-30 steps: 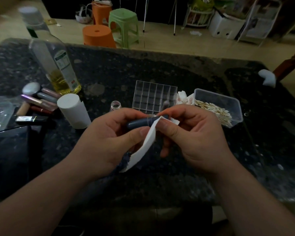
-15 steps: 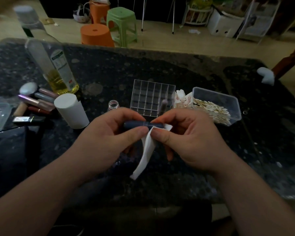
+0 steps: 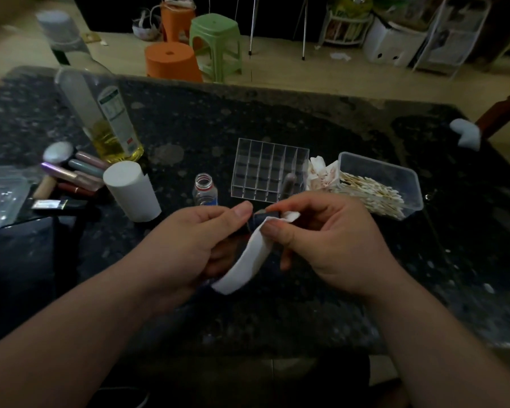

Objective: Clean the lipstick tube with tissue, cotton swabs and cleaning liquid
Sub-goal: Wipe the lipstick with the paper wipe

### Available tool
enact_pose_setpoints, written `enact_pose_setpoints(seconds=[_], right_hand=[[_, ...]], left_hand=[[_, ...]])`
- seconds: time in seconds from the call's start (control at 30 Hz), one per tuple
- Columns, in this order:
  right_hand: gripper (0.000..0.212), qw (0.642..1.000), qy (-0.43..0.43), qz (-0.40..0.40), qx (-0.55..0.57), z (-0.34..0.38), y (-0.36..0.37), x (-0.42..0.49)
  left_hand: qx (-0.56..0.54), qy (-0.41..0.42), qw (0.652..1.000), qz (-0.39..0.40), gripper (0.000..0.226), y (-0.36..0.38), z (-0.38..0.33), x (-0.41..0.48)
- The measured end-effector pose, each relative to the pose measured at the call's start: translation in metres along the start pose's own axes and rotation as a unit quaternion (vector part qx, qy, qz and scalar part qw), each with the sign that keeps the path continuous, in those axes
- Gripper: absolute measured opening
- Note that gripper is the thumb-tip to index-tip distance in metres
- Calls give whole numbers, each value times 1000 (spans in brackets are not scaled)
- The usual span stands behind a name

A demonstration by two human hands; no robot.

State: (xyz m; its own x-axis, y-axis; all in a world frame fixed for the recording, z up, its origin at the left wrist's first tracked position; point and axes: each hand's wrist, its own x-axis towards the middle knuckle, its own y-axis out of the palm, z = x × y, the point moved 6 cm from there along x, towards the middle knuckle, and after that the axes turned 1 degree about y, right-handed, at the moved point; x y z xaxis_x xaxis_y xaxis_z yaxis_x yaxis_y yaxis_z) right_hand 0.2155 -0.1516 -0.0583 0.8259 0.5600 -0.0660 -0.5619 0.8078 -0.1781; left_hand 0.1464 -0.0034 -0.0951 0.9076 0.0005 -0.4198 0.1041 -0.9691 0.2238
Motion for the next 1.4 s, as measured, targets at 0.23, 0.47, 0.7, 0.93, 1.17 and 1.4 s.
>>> enact_pose_setpoints(seconds=[0.23, 0.47, 0.7, 0.93, 1.17, 1.4], right_hand=[[20, 945, 46, -6, 323, -4, 8, 4], [13, 946, 102, 41, 304, -5, 12, 3], [5, 979, 93, 55, 175, -5, 1, 0], [17, 992, 103, 43, 64, -4, 2, -1], [19, 984, 110, 0, 139, -4, 3, 1], [25, 993, 88, 16, 79, -2, -2, -1]], left_hand=[[-128, 65, 990, 9, 24, 16, -3, 0], [52, 137, 987, -61, 23, 3, -20, -6], [186, 150, 970, -32, 23, -3, -26, -9], [208, 59, 975, -41, 42, -5, -17, -6], [221, 168, 960, -31, 14, -6, -28, -10], [134, 15, 991, -14, 56, 1, -10, -5]])
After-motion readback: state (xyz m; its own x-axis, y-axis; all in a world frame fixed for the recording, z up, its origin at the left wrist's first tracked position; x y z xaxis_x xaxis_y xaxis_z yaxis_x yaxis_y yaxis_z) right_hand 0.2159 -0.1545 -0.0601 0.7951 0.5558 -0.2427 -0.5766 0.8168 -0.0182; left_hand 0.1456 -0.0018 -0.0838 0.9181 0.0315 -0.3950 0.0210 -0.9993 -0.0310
